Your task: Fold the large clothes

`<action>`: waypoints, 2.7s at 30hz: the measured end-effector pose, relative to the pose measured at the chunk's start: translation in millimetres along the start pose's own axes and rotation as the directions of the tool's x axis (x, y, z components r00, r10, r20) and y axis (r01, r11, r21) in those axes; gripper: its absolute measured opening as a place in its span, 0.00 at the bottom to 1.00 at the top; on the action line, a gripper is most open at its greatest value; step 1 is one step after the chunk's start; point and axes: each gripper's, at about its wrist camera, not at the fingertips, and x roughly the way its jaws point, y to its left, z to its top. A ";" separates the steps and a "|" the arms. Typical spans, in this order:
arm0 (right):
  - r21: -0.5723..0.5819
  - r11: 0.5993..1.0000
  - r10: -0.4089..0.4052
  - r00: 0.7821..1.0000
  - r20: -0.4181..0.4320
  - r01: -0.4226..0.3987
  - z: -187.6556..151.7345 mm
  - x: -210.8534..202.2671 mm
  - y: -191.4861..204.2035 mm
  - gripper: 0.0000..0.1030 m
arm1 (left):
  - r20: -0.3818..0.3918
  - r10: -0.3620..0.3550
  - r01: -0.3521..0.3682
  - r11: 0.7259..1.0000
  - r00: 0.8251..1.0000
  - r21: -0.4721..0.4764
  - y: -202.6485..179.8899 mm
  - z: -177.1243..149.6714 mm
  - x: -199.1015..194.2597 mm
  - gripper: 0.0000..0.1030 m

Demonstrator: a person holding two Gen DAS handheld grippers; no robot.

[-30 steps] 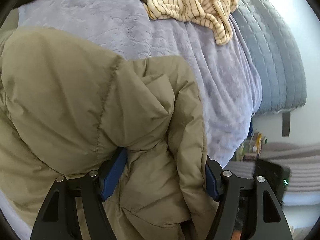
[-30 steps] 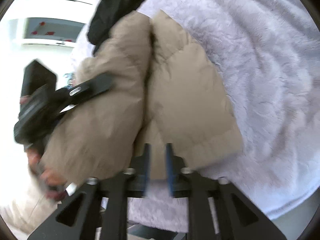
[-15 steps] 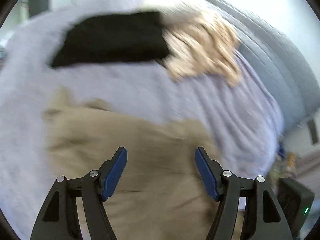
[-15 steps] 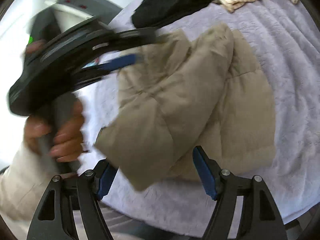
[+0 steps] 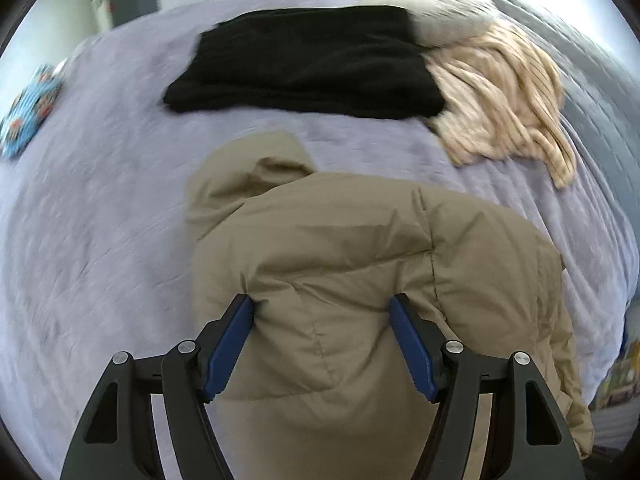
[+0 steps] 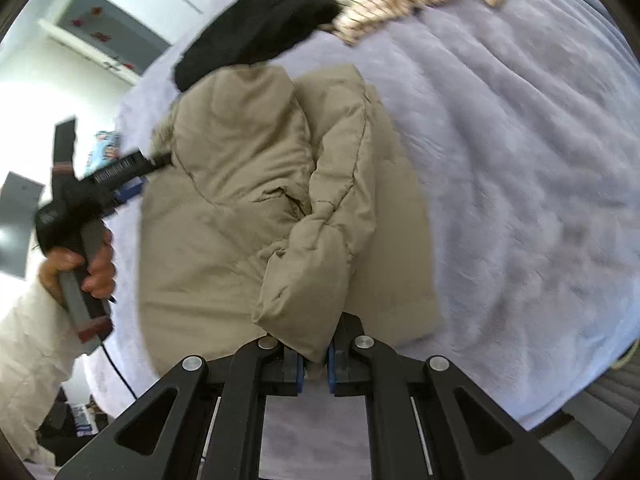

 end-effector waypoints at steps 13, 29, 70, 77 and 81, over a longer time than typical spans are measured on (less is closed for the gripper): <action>0.207 0.978 0.059 0.995 -0.082 -0.041 15.6 -6.5 -87.4 0.42 | -0.034 0.054 -0.052 0.996 0.998 0.079 -48.1 2.7 28.7 0.72; 0.181 0.947 0.274 0.961 -0.027 -0.265 161.5 61.9 -40.1 0.63 | -0.034 0.063 -0.061 0.996 0.997 0.072 -43.7 0.3 29.2 0.72; -0.018 0.997 0.066 0.983 -0.172 -0.070 84.9 53.8 -30.1 0.15 | -0.114 0.163 -0.152 0.984 0.980 0.095 -46.6 -16.5 -11.7 0.75; 0.012 0.998 0.055 0.985 -0.164 -0.054 86.4 56.5 -30.2 0.15 | -0.142 0.142 -0.136 0.989 0.980 0.052 -34.6 -31.6 -22.5 1.00; 0.005 0.999 0.038 0.985 -0.166 -0.038 87.0 54.6 -27.7 0.16 | -0.167 0.133 -0.128 0.991 0.977 0.041 -26.3 -39.5 -25.1 1.00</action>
